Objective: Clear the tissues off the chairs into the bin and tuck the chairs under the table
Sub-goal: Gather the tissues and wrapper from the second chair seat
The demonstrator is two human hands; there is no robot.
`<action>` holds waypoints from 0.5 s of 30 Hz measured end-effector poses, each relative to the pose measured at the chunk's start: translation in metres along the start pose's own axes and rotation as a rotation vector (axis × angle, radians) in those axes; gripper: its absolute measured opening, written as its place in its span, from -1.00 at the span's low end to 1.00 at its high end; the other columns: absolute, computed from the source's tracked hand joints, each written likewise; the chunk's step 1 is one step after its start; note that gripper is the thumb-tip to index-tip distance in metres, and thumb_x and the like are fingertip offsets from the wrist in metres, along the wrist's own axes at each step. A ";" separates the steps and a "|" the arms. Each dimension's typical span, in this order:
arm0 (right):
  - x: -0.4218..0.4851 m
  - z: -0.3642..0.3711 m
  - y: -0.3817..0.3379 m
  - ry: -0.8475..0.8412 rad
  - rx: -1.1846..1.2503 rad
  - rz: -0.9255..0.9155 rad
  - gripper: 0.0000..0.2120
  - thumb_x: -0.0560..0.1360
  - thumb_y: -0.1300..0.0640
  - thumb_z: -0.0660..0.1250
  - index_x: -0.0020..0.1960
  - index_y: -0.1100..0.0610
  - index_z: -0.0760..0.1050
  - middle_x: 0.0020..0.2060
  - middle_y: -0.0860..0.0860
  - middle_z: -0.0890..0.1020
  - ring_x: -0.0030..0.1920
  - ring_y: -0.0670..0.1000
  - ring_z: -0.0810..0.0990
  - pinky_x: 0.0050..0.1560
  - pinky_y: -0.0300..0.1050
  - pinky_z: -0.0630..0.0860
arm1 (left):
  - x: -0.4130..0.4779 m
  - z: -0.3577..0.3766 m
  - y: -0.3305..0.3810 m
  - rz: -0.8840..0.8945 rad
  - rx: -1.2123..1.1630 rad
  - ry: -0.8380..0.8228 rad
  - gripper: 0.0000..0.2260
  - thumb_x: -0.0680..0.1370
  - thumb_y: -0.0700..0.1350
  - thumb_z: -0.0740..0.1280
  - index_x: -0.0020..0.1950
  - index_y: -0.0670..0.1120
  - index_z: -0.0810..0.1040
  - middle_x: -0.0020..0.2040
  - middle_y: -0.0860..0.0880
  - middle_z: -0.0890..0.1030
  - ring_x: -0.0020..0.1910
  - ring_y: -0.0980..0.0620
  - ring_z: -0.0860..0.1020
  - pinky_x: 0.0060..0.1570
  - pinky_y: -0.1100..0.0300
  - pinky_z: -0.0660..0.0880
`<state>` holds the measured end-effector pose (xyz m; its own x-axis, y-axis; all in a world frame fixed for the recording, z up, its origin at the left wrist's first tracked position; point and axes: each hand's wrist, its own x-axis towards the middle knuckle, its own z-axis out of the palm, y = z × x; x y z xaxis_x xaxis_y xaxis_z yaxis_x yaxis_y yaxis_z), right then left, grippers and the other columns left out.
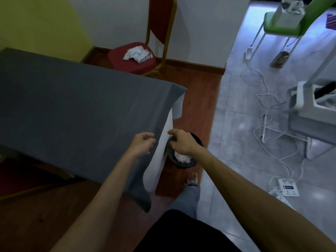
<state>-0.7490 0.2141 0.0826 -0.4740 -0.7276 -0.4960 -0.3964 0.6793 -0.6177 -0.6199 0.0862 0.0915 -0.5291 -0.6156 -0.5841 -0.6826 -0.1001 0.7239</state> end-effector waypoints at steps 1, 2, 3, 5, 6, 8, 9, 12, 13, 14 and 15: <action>0.014 -0.013 0.005 -0.012 -0.010 -0.002 -0.45 0.57 0.28 0.25 0.57 0.16 0.33 0.48 0.16 0.48 0.44 0.19 0.48 0.42 0.00 0.42 | 0.014 0.007 0.009 -0.005 -0.014 0.011 -0.72 0.60 -0.17 0.30 0.31 -0.09 0.52 0.20 -0.08 0.58 0.17 -0.07 0.58 0.13 -0.04 0.59; 0.028 -0.025 0.010 -0.023 -0.019 -0.008 -0.44 0.57 0.28 0.24 0.57 0.16 0.34 0.48 0.16 0.48 0.44 0.20 0.48 0.41 -0.01 0.43 | 0.028 0.014 0.019 -0.005 -0.028 0.022 -0.72 0.60 -0.17 0.30 0.31 -0.09 0.52 0.19 -0.07 0.58 0.17 -0.06 0.59 0.14 -0.05 0.59; 0.043 -0.038 0.016 -0.028 -0.033 -0.016 -0.44 0.56 0.28 0.24 0.56 0.16 0.34 0.48 0.16 0.48 0.44 0.20 0.47 0.41 0.00 0.43 | 0.044 0.023 0.029 -0.003 -0.046 0.030 -0.72 0.60 -0.18 0.30 0.32 -0.10 0.52 0.17 -0.06 0.58 0.16 -0.05 0.59 0.14 -0.04 0.59; 0.074 -0.064 0.026 -0.029 -0.076 -0.030 -0.42 0.54 0.29 0.25 0.56 0.15 0.35 0.48 0.16 0.48 0.45 0.21 0.46 0.44 0.03 0.42 | 0.078 0.041 0.052 0.003 -0.096 0.049 -0.73 0.60 -0.19 0.29 0.31 -0.11 0.53 0.13 -0.06 0.60 0.13 -0.04 0.60 0.13 -0.05 0.58; 0.088 -0.077 0.032 -0.035 -0.083 -0.031 -0.41 0.53 0.30 0.25 0.55 0.15 0.36 0.48 0.16 0.49 0.46 0.21 0.46 0.45 0.05 0.42 | 0.093 0.049 0.063 -0.002 -0.116 0.058 -0.73 0.60 -0.19 0.30 0.30 -0.11 0.53 0.12 -0.08 0.61 0.12 -0.05 0.61 0.13 -0.06 0.58; 0.113 -0.103 0.042 -0.043 -0.092 -0.039 -0.42 0.53 0.30 0.24 0.55 0.16 0.36 0.47 0.16 0.49 0.45 0.22 0.46 0.46 0.06 0.41 | 0.118 0.064 0.087 0.005 -0.139 0.065 -0.74 0.59 -0.18 0.31 0.28 -0.11 0.54 0.15 -0.12 0.62 0.14 -0.09 0.61 0.15 -0.09 0.59; 0.125 -0.117 0.045 -0.038 -0.100 -0.045 -0.44 0.54 0.30 0.24 0.54 0.17 0.37 0.47 0.16 0.50 0.45 0.22 0.47 0.46 0.06 0.41 | 0.130 0.072 0.099 0.011 -0.148 0.065 -0.75 0.59 -0.17 0.31 0.26 -0.10 0.55 0.16 -0.14 0.62 0.15 -0.09 0.61 0.15 -0.09 0.60; 0.161 -0.156 0.054 -0.034 -0.092 -0.051 -0.45 0.55 0.25 0.28 0.54 0.17 0.38 0.48 0.14 0.49 0.46 0.19 0.47 0.47 0.03 0.40 | 0.158 0.086 0.133 0.031 -0.128 0.051 -0.81 0.60 -0.15 0.31 0.20 -0.04 0.54 0.19 -0.15 0.60 0.16 -0.11 0.60 0.10 -0.07 0.59; 0.171 -0.167 0.056 -0.049 -0.101 -0.060 -0.43 0.54 0.25 0.29 0.55 0.16 0.37 0.49 0.14 0.48 0.46 0.18 0.46 0.47 0.03 0.40 | 0.167 0.089 0.141 0.047 -0.107 0.038 -0.80 0.60 -0.15 0.30 0.23 -0.03 0.54 0.21 -0.12 0.59 0.17 -0.09 0.59 0.10 -0.04 0.58; 0.182 -0.176 0.059 -0.066 -0.113 -0.068 -0.42 0.53 0.24 0.30 0.55 0.15 0.37 0.49 0.13 0.48 0.46 0.17 0.46 0.47 0.01 0.41 | 0.177 0.092 0.149 0.070 -0.086 0.030 -0.77 0.61 -0.15 0.29 0.27 -0.05 0.53 0.22 -0.08 0.57 0.18 -0.06 0.57 0.11 -0.01 0.57; 0.195 -0.186 0.063 -0.082 -0.126 -0.080 -0.41 0.52 0.25 0.30 0.55 0.14 0.37 0.48 0.12 0.49 0.46 0.16 0.47 0.45 -0.01 0.42 | 0.189 0.095 0.156 0.090 -0.064 0.029 -0.74 0.62 -0.15 0.28 0.31 -0.06 0.51 0.24 -0.06 0.56 0.20 -0.04 0.55 0.12 0.01 0.55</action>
<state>-1.0120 0.1328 0.0607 -0.3738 -0.7815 -0.4996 -0.5282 0.6221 -0.5779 -0.8737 0.0284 0.0592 -0.5714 -0.6465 -0.5056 -0.5990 -0.0926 0.7954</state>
